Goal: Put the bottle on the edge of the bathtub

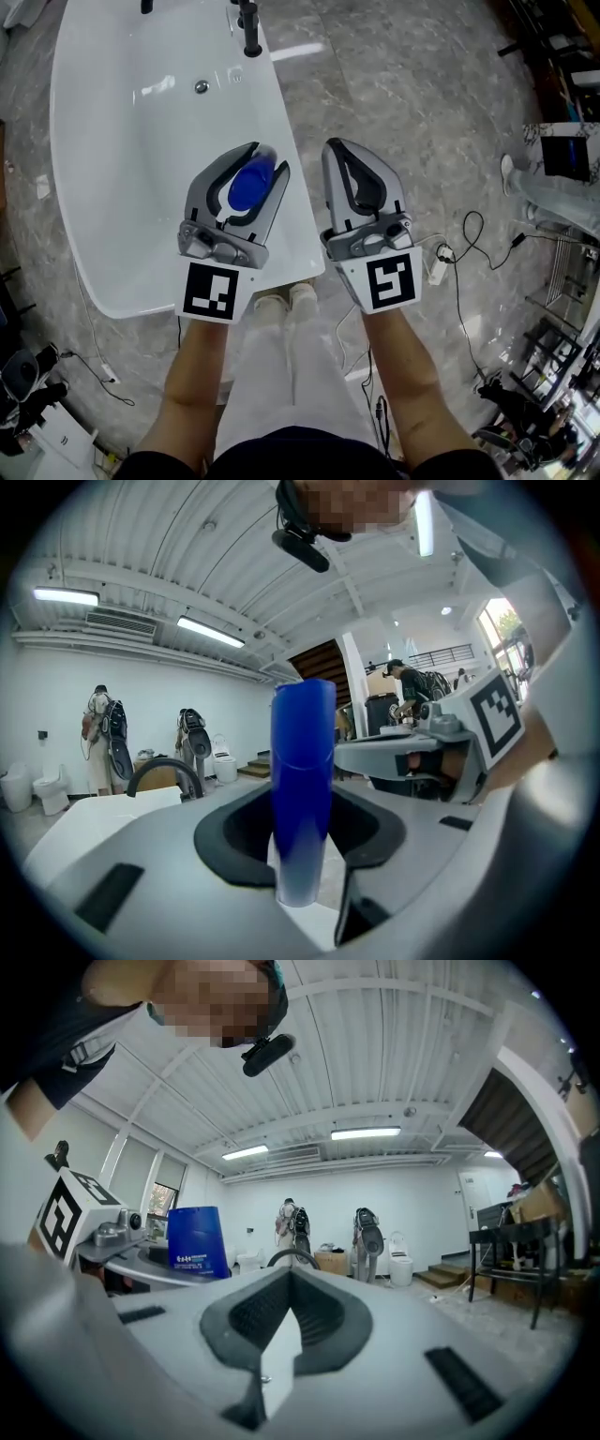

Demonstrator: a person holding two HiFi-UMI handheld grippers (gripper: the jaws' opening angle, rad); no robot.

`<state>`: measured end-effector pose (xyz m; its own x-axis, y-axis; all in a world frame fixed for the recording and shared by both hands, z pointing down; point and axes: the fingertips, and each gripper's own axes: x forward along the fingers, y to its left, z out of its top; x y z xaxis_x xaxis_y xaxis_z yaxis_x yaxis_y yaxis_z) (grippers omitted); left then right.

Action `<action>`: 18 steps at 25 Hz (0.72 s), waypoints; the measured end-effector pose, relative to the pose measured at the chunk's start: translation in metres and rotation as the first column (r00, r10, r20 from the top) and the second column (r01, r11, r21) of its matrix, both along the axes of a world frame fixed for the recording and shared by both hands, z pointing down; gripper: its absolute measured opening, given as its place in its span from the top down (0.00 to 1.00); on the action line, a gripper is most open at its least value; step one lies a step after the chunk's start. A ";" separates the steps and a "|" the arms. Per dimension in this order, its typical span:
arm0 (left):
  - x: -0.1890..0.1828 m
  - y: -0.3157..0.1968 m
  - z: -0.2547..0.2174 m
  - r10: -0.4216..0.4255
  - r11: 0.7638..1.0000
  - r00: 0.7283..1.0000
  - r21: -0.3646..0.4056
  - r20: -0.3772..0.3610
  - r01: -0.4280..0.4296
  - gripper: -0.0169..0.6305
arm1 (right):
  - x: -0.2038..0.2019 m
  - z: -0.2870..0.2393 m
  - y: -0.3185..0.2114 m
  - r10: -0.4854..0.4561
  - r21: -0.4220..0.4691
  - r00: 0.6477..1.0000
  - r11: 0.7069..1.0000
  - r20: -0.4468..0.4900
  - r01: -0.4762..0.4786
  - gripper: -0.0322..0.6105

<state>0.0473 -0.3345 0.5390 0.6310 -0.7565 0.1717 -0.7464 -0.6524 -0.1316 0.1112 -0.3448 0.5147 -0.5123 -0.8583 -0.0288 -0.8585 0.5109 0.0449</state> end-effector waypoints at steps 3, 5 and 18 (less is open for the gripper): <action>0.000 -0.010 0.023 0.006 1.000 1.000 -0.015 -0.003 -0.006 0.74 | -0.003 0.022 -0.009 -0.007 -0.016 1.000 1.000 -0.010 0.006 0.95; -0.001 -0.019 0.036 0.002 1.000 1.000 -0.029 -0.026 -0.003 0.74 | -0.006 0.035 -0.016 -0.012 -0.027 1.000 1.000 -0.021 0.011 0.95; 0.016 -0.055 0.100 0.026 0.999 0.999 -0.045 -0.023 -0.027 0.74 | -0.003 0.100 -0.035 -0.010 -0.106 1.000 0.994 -0.024 0.007 0.95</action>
